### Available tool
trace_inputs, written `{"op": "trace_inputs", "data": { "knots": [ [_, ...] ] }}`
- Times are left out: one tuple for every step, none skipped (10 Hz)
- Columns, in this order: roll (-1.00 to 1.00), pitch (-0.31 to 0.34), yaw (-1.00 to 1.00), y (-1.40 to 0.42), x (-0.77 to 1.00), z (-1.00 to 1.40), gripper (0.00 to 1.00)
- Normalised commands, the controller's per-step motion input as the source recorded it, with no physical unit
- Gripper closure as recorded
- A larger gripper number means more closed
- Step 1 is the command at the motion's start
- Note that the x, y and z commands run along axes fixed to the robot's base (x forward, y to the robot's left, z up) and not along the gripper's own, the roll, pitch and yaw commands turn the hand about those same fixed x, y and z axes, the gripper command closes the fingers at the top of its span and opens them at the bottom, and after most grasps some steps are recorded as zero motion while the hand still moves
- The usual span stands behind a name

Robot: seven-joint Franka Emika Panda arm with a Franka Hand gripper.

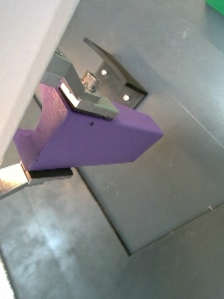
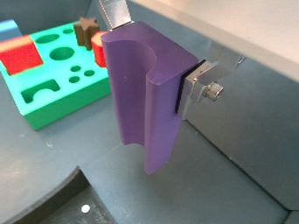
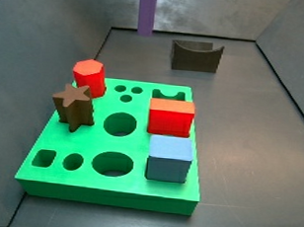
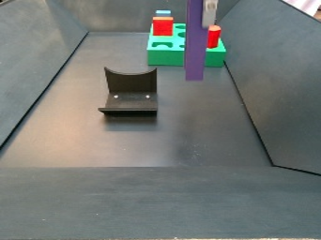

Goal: Pick up the arch object. Move up. Rotate the arch object. Move to above the board. Insert the arch object.
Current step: Move to above the board.

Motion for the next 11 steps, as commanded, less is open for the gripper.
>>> {"op": "trace_inputs", "data": {
  "knots": [
    [0.07, 0.105, 0.02, 0.04, 0.09, 1.0, 1.0],
    [0.07, 0.104, 0.02, 0.04, 0.09, 1.0, 1.0],
    [0.07, 0.102, 0.02, 0.04, 0.08, 1.0, 1.0],
    [0.06, 0.1, 0.01, 0.04, 0.07, 1.0, 1.0],
    [0.06, 0.099, 0.02, 0.04, 0.07, 1.0, 1.0],
    [0.05, 0.1, 0.02, 0.03, 0.05, 0.93, 1.0],
    [0.05, 0.098, 0.02, 0.03, 0.04, 0.77, 1.0],
    [0.05, 0.095, 0.02, 0.02, 0.03, 0.61, 1.0],
    [0.05, 0.097, 0.01, 0.02, 0.02, 0.45, 1.0],
    [0.05, 0.095, 0.01, 0.01, 0.02, 0.24, 1.0],
    [0.01, 0.012, 1.0, -1.0, 0.12, 0.05, 1.0]
  ]
}}
